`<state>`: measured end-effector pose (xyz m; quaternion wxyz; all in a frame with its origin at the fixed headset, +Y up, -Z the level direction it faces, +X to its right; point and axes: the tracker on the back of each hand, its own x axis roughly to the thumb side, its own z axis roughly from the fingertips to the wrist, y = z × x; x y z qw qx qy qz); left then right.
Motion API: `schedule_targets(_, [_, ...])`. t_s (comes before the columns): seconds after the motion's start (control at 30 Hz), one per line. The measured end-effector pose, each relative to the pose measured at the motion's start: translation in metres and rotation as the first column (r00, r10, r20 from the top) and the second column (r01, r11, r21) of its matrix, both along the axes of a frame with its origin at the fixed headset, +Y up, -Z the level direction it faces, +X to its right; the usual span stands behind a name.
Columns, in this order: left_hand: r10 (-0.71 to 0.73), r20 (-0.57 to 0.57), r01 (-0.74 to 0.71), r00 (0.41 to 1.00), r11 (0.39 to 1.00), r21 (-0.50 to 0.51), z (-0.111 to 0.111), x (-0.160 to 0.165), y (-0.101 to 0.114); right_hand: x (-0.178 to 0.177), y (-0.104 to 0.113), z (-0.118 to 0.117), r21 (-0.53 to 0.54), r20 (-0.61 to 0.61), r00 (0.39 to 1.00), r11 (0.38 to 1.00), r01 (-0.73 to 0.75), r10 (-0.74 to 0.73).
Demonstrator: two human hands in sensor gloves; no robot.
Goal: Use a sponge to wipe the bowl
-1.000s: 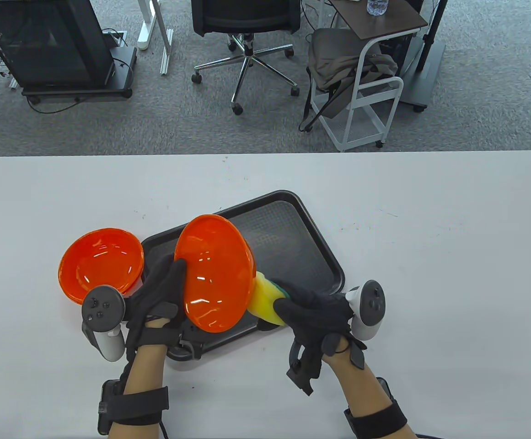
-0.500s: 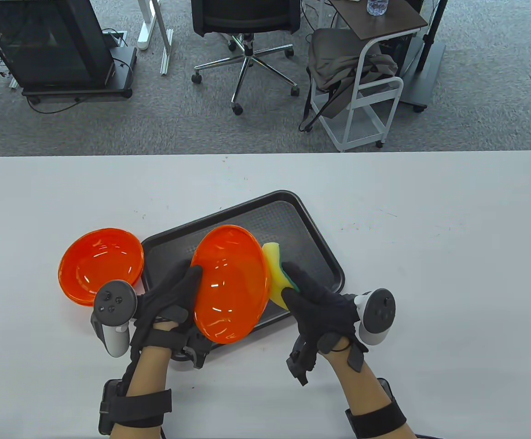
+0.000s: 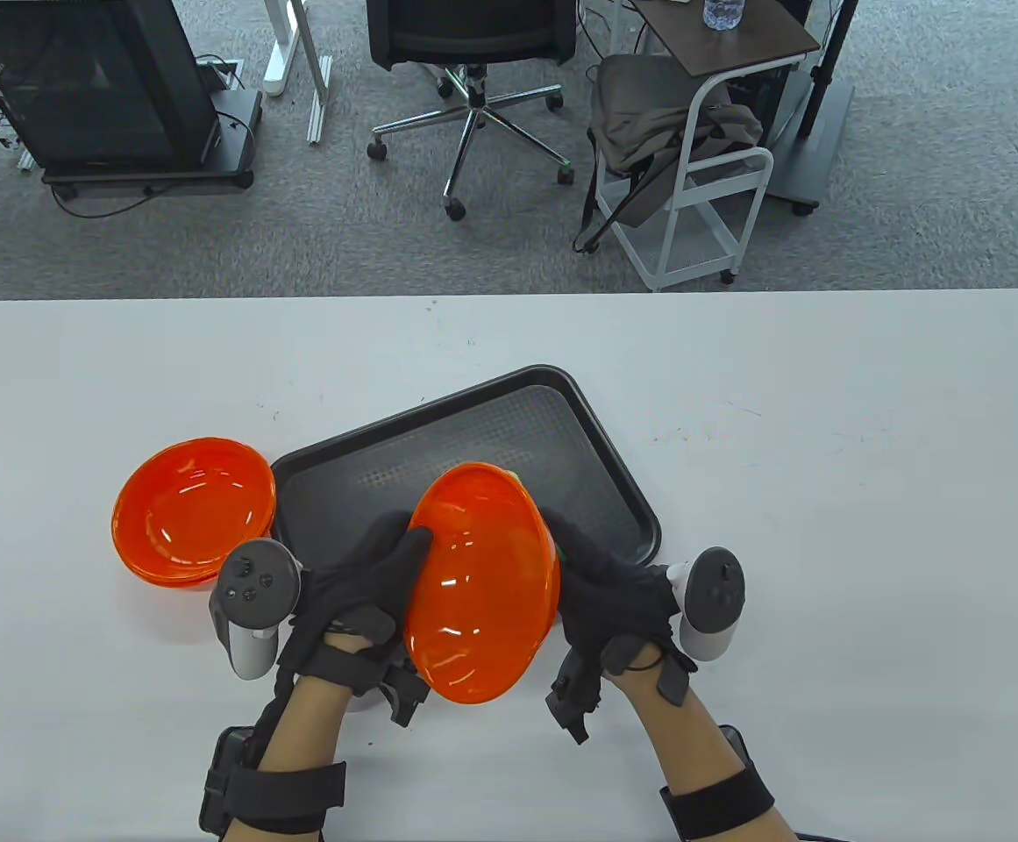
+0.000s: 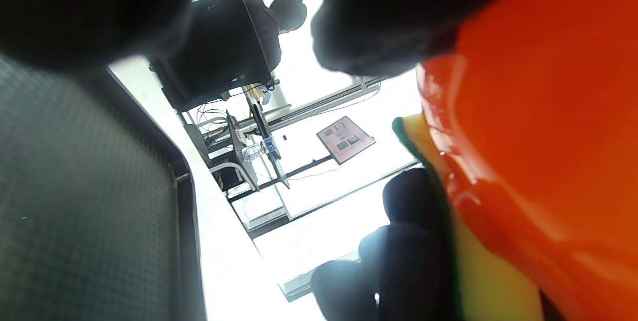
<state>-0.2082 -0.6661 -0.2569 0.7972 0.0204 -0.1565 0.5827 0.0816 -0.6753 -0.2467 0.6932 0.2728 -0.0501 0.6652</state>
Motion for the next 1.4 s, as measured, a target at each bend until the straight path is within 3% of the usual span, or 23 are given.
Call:
schedule_targets(0.2, [0.024, -0.035, -0.024, 0.999, 1.0, 0.0, 0.002, -0.001, 0.001, -0.01, -0.006, 0.001, -0.055, -0.077, 0.997, 0.998, -0.005, 0.001])
schedule_targets(0.53, [0.066, -0.153, -0.069, 0.986, 0.998, -0.015, 0.0, -0.019, -0.003, -0.024, -0.004, 0.005, -0.013, -0.161, 0.98, 0.992, -0.122, 0.119])
schedule_targets(0.73, [0.088, -0.167, -0.097, 0.982, 0.994, -0.044, -0.003, -0.027, -0.006, -0.025, -0.001, 0.006, -0.001, -0.192, 0.976, 0.994, -0.105, 0.103])
schedule_targets(1.03, [0.109, -0.17, -0.122, 0.98, 0.99, -0.068, -0.004, -0.031, -0.008, -0.019, 0.007, 0.007, 0.052, -0.17, 0.985, 0.999, -0.006, 0.014])
schedule_targets(1.23, [0.059, -0.156, -0.071, 0.986, 0.995, -0.072, -0.005, -0.028, -0.008, -0.008, 0.01, 0.006, 0.054, -0.069, 0.992, 0.992, 0.112, -0.109])
schedule_targets(1.4, [0.049, -0.081, -0.056, 0.996, 0.995, -0.078, -0.003, -0.015, -0.006, -0.006, 0.007, 0.006, 0.062, -0.025, 0.998, 0.996, 0.06, -0.058])
